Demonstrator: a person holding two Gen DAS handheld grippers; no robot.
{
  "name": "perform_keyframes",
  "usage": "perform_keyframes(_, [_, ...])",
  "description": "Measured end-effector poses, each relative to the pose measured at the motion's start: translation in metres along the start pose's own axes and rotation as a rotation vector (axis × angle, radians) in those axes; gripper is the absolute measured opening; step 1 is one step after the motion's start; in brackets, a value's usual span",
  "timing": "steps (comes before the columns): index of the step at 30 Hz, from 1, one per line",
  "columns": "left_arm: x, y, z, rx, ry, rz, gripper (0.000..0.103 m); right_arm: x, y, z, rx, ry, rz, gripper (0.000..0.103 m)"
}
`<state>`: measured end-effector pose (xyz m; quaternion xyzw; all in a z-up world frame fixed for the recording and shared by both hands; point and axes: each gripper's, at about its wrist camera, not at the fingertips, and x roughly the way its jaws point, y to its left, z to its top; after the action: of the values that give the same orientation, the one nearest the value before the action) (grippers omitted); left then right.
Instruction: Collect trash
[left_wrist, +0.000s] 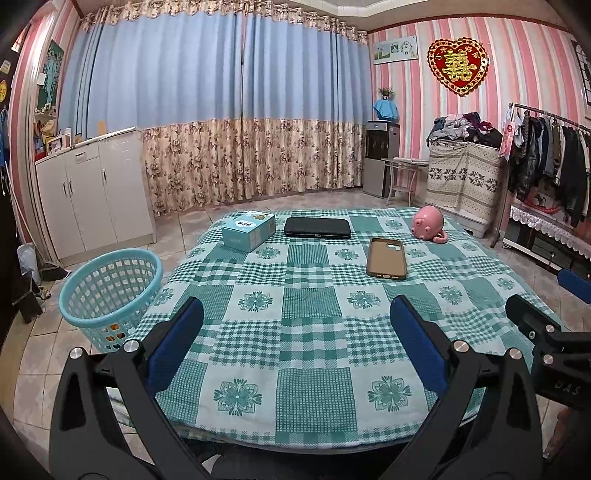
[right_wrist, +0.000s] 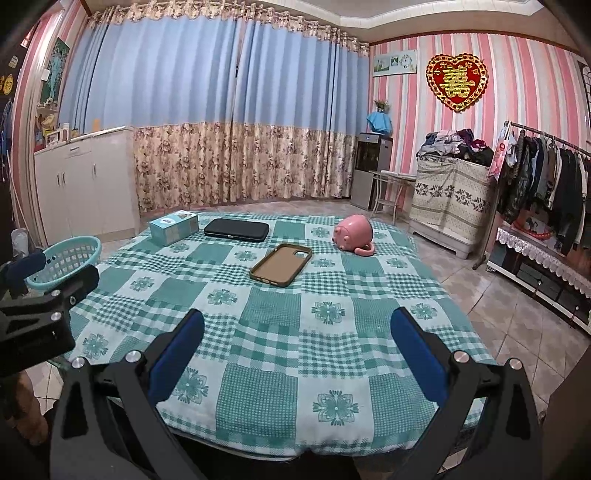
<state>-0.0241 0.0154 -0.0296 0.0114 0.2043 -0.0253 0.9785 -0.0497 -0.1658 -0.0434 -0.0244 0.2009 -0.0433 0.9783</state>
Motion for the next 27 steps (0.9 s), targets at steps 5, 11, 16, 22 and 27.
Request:
perform_keyframes(5, [-0.0029,0.0012,0.0002,0.002,-0.014,0.002,0.098,-0.0016,-0.0006,-0.0001,0.002,-0.004,-0.003,0.099])
perform_keyframes(11, [-0.0034,0.0009,-0.0007,0.006,-0.018,0.005,0.098,-0.0011,-0.0007,0.0002,0.008,0.001,-0.002,0.099])
perform_keyframes(16, [-0.0015,-0.0001,-0.0009,0.007,-0.022,0.010,0.098,-0.0004,-0.0009,-0.0008,0.012,0.008,-0.003,0.099])
perform_keyframes(22, [-0.0009,0.0002,-0.0009,0.001,-0.022,0.005,0.098,-0.0002,-0.0012,-0.0010,0.013,0.005,-0.005,0.099])
perform_keyframes(27, [0.0000,-0.0009,-0.0008,0.007,-0.027,0.004,0.098,-0.0008,-0.0019,-0.0013,0.016,0.003,-0.005,0.099])
